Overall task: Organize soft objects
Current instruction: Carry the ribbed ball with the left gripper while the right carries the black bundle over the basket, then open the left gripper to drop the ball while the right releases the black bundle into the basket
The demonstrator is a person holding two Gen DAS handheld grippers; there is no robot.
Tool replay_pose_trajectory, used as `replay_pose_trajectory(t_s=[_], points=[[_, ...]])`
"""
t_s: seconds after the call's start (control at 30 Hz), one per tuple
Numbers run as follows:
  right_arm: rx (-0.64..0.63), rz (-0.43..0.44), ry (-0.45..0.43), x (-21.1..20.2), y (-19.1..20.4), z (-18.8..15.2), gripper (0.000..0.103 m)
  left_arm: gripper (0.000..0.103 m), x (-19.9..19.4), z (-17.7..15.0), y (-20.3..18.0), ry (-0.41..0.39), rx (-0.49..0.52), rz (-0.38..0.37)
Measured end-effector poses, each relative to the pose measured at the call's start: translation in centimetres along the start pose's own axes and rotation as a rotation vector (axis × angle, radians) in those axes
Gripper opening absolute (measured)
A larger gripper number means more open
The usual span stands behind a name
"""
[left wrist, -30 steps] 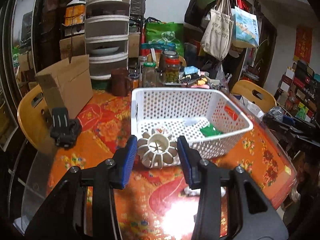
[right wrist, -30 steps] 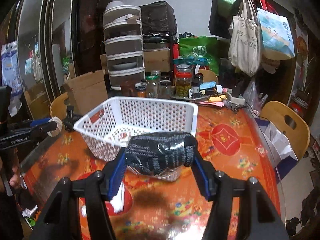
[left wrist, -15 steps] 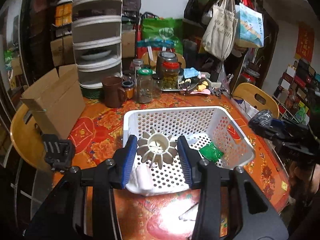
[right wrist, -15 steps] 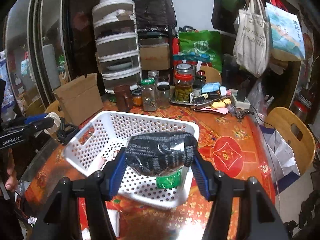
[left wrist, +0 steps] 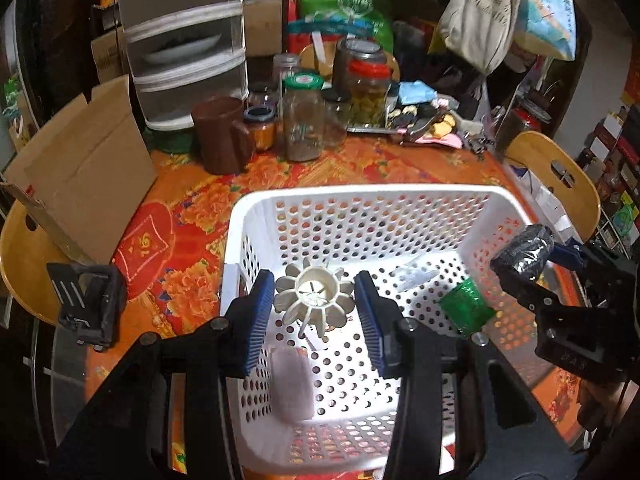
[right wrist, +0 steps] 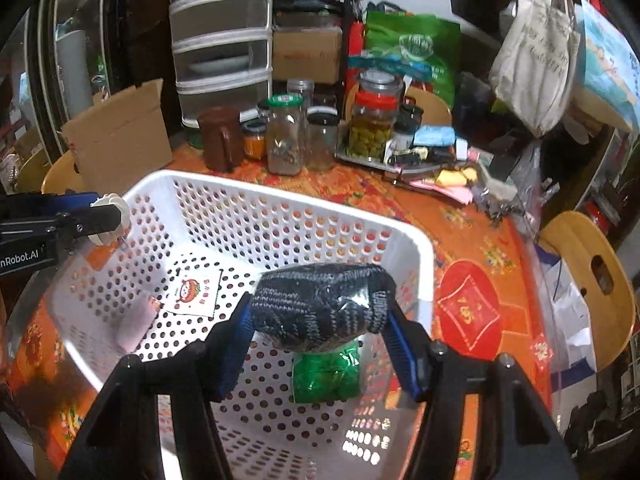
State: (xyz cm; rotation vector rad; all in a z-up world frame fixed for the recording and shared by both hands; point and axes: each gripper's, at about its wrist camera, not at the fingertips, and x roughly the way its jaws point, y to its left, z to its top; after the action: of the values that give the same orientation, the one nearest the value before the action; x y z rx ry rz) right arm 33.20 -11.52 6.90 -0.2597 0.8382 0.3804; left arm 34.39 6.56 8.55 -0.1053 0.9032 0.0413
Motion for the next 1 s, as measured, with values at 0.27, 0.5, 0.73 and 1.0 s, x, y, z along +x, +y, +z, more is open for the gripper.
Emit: replay_pose_trajectory(t_s=[0.27, 0.5, 0.73, 1.0], points=[[0.021, 0.034, 0.043, 1.9, -0.2, -0.5, 0.062, 0.039, 2.5, -0.9, 0.6, 0.031, 0.008, -0.010], [0.033, 0.029, 0.033, 2.2, -0.2, -0.9, 0.062, 0.039, 3.7, -1.6, 1.2, 0.043, -0.006, -0.007], [0.056, 0.038, 0.010, 2.2, -0.6, -1.4, 0.065, 0.052, 4.0, -2.0, 1.0, 0.035, 0.002, -0.023], [0.045, 0.069, -0.043, 0.4, 0.2, -1.8, 0.103, 0.103, 1.5, -2.5, -0.8, -0.043, 0.041, -0.053]])
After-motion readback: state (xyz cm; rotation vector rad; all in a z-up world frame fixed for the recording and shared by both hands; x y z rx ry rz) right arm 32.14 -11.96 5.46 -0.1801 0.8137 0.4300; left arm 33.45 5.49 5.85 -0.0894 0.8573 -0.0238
